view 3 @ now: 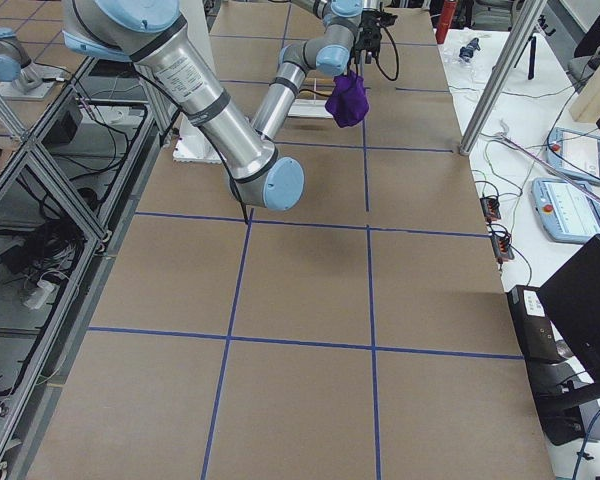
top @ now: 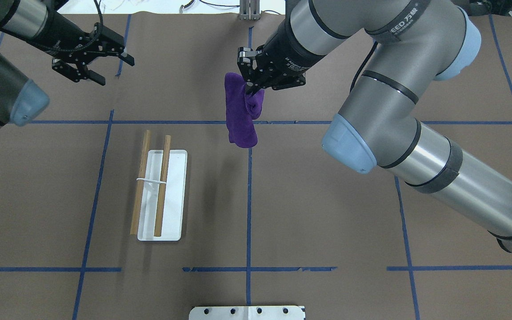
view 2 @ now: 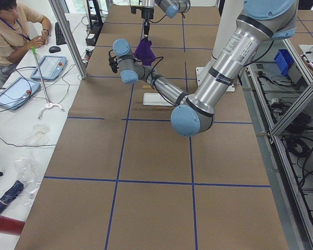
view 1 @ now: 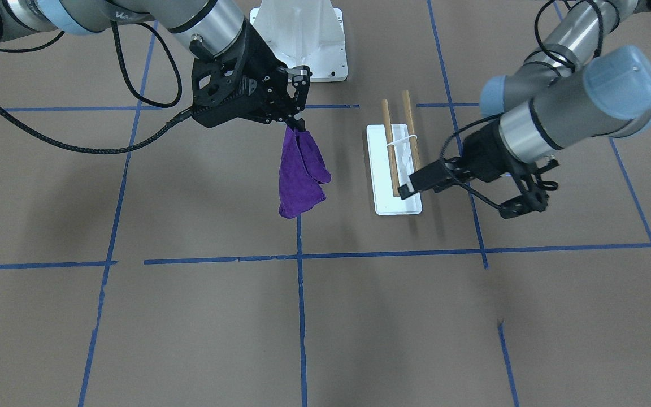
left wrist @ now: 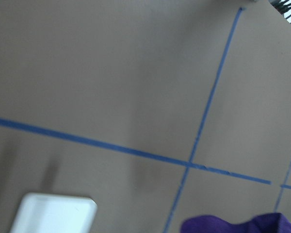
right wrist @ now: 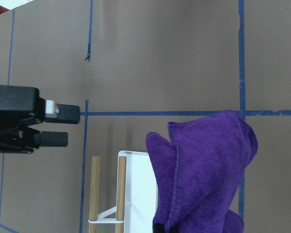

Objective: Hang towel on rack

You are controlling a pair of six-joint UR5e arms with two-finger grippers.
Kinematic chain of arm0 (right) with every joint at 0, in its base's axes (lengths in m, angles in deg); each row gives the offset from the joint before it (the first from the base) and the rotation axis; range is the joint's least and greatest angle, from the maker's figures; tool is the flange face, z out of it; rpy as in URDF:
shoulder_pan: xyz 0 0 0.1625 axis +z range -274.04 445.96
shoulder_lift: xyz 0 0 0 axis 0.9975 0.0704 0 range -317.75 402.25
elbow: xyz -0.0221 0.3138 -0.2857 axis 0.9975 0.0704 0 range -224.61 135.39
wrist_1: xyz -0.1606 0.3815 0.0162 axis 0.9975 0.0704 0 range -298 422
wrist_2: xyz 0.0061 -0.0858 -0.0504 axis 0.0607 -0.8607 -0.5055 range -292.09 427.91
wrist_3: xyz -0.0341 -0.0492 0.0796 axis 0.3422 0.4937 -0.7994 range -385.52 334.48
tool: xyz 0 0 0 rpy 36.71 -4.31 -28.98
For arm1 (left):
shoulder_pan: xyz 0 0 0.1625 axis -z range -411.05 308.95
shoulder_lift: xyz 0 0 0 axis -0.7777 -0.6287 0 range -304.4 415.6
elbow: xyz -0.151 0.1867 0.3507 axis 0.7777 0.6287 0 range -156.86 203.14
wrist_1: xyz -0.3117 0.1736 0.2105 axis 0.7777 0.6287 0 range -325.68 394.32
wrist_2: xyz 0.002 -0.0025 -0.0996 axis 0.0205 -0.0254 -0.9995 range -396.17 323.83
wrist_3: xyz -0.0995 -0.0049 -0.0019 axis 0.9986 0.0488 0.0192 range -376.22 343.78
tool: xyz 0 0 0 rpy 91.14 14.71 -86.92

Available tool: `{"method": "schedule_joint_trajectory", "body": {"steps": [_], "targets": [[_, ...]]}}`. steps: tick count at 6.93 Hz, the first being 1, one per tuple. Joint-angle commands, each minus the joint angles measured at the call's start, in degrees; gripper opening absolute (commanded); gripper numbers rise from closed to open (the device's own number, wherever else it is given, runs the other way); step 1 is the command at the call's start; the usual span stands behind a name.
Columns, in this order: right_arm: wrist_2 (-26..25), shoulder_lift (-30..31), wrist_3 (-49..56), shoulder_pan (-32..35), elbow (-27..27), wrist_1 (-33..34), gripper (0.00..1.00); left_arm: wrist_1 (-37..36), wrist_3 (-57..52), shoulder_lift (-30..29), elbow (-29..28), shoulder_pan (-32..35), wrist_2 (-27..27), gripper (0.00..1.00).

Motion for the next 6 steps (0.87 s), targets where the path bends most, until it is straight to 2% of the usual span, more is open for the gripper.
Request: {"method": "schedule_joint_trajectory", "body": {"steps": [1,6], "targets": [[-0.2,0.35,-0.9,-1.22,-1.96,0.03,0.0,2.14,9.32,-5.24,-0.75,-3.47,2.18,1.0],[-0.38,0.52,-1.17,-1.31,-2.41,0.03,0.0,2.75,12.06,-7.9,-1.46,-7.26,7.91,1.0]]}}
